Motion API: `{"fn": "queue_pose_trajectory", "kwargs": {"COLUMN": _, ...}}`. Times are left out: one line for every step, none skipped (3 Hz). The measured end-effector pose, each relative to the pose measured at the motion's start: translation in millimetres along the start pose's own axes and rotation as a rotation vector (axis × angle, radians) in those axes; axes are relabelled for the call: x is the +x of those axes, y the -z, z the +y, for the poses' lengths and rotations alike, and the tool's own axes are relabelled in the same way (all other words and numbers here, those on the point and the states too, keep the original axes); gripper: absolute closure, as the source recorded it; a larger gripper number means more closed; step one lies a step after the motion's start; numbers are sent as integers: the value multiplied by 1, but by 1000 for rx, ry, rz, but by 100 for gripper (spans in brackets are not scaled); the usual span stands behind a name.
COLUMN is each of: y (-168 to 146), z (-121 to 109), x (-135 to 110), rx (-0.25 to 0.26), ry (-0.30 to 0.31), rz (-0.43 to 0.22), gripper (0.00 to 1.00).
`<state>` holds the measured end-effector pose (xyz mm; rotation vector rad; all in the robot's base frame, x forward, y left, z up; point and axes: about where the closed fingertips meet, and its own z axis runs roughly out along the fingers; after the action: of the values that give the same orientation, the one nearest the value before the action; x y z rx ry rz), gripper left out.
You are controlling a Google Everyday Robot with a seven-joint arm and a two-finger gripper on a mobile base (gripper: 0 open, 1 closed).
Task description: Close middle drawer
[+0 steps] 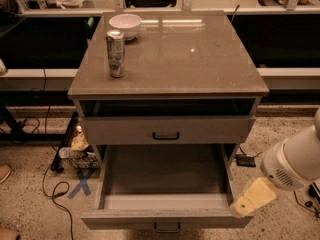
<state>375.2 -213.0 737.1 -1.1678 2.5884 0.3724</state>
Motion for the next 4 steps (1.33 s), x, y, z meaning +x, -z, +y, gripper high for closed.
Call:
{"fn": "queue_pose_trajectory", "kwargs": {"y": -60, "z": 7, "x": 33, "rx": -62, "ry": -102, "rz": -22, "gripper": 0}}
{"fn": "queue_pose_trajectory", "kwargs": {"y": -137, "z": 7, "x": 54, "rx": -143, "ry": -177, "rz": -66, "gripper": 0}}
{"fn": "queue_pose_trajectory", "kwargs": {"y": -178, "z": 8, "x": 64, "rx": -183, "ry": -217, "rz": -80, "gripper": 0}}
{"fn": "queue_pose_trajectory", "kwargs": {"y": -182, "z": 8, "x": 65, "rx": -190, "ry": -222, "rz": -80, "gripper": 0}}
